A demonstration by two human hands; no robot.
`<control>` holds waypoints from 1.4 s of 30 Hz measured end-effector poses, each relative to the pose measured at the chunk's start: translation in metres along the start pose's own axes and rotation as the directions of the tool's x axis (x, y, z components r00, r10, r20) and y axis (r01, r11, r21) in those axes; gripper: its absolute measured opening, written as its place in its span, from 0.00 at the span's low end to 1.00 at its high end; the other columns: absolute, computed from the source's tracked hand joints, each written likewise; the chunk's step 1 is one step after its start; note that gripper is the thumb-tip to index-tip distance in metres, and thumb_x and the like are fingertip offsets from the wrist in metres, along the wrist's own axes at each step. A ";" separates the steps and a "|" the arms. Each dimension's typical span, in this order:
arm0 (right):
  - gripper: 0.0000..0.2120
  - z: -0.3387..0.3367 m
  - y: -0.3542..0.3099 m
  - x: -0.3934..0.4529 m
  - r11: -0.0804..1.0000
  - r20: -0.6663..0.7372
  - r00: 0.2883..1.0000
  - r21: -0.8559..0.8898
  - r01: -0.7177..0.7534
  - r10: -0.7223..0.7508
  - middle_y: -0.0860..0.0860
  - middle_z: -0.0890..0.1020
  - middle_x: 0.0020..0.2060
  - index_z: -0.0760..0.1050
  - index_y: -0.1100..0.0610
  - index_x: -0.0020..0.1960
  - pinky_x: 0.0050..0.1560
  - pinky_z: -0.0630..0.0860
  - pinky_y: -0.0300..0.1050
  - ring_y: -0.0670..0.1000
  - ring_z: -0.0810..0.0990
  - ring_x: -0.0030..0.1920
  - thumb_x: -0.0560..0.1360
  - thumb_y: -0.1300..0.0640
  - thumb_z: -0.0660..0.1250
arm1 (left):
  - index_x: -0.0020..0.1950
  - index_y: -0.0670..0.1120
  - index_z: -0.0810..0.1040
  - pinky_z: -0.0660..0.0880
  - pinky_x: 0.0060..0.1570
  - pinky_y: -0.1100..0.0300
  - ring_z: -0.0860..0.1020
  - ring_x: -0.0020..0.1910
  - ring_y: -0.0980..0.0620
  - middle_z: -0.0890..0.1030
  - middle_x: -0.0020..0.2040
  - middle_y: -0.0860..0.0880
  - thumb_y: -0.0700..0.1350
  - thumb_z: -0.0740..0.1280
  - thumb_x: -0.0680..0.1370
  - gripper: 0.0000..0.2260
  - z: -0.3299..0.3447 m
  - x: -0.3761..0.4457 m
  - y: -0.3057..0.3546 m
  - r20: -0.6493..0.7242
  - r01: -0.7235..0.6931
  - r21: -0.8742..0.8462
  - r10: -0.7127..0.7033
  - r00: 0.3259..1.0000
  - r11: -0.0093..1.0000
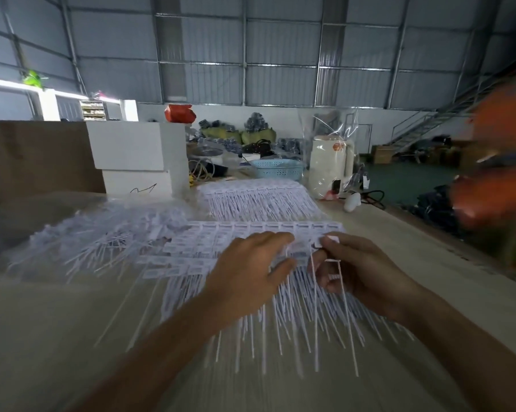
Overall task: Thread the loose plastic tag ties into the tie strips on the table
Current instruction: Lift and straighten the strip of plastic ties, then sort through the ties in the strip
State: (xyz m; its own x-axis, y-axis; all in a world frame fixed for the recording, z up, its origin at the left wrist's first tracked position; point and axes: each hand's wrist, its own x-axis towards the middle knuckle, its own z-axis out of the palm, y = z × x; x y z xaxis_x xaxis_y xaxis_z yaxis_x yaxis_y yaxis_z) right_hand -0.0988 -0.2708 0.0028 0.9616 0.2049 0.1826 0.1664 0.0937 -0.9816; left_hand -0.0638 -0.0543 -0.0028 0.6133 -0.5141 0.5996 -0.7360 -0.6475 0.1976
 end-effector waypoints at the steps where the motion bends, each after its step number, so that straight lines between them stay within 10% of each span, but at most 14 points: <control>1: 0.11 0.002 0.001 -0.002 1.000 0.009 1.000 -0.020 -0.007 0.007 0.60 0.83 0.40 0.79 0.59 0.47 0.31 0.77 0.43 0.53 0.80 0.33 0.79 0.51 0.66 | 0.67 0.50 0.77 0.76 0.54 0.51 0.79 0.56 0.47 0.82 0.58 0.50 0.53 0.65 0.81 0.16 0.005 -0.002 0.001 -0.065 -0.035 0.014 0.036 0.997 0.999; 8: 0.13 0.015 -0.011 -0.012 0.853 0.008 0.992 -0.509 0.115 -0.129 0.59 0.82 0.30 0.73 0.60 0.46 0.24 0.70 0.42 0.54 0.74 0.23 0.83 0.52 0.61 | 0.62 0.46 0.79 0.77 0.37 0.52 0.79 0.42 0.45 0.81 0.45 0.49 0.49 0.60 0.82 0.14 0.008 -0.009 0.001 -0.135 -0.180 0.336 0.236 0.962 0.925; 12: 0.08 0.010 -0.015 -0.014 0.528 0.076 0.940 -0.811 0.253 -0.333 0.50 0.80 0.26 0.76 0.53 0.46 0.30 0.68 0.32 0.44 0.74 0.23 0.82 0.55 0.63 | 0.61 0.45 0.80 0.74 0.35 0.54 0.78 0.40 0.46 0.80 0.44 0.49 0.43 0.67 0.79 0.11 0.011 -0.009 0.006 -0.099 -0.189 0.352 0.237 0.966 0.917; 17: 0.08 0.004 -0.007 -0.011 0.157 0.177 0.859 -0.946 0.283 -0.481 0.45 0.76 0.31 0.75 0.52 0.47 0.34 0.75 0.53 0.50 0.72 0.28 0.82 0.53 0.60 | 0.60 0.46 0.80 0.73 0.35 0.55 0.78 0.42 0.45 0.79 0.45 0.48 0.34 0.68 0.72 0.17 0.012 -0.006 0.007 -0.058 -0.162 0.252 0.182 0.982 0.954; 24: 0.08 -0.018 -0.002 -0.001 0.180 0.040 0.817 -0.968 0.174 -0.576 0.45 0.75 0.28 0.74 0.53 0.46 0.29 0.69 0.44 0.45 0.72 0.24 0.82 0.55 0.60 | 0.59 0.39 0.80 0.72 0.41 0.51 0.70 0.47 0.46 0.74 0.47 0.42 0.43 0.64 0.82 0.10 -0.004 0.010 0.013 -0.171 -0.229 0.270 0.281 0.944 0.935; 28: 0.07 -0.041 -0.018 0.001 0.706 -0.336 0.838 -0.704 0.079 -0.430 0.53 0.80 0.28 0.77 0.51 0.52 0.26 0.66 0.37 0.44 0.70 0.23 0.83 0.58 0.61 | 0.57 0.37 0.81 0.71 0.41 0.50 0.72 0.45 0.44 0.76 0.45 0.42 0.44 0.71 0.78 0.12 -0.022 0.011 0.028 -0.220 -0.250 0.331 0.332 0.917 0.910; 42: 0.25 0.025 -0.003 -0.011 0.946 -0.002 0.999 -0.322 0.046 -0.049 0.54 0.74 0.33 0.78 0.56 0.42 0.29 0.66 0.39 0.47 0.69 0.29 0.79 0.35 0.61 | 0.64 0.39 0.80 0.69 0.47 0.53 0.69 0.48 0.47 0.73 0.47 0.45 0.48 0.65 0.81 0.16 -0.004 -0.006 0.015 -0.130 -0.146 0.034 0.149 0.980 0.989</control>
State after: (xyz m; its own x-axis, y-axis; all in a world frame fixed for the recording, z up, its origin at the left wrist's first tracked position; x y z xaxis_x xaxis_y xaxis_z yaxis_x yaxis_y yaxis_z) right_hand -0.1157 -0.2494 0.0054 0.9527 0.1982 0.2302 0.2715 -0.2158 -0.9379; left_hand -0.0793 -0.0587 -0.0005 0.4538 -0.5273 0.7184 -0.8074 -0.5845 0.0810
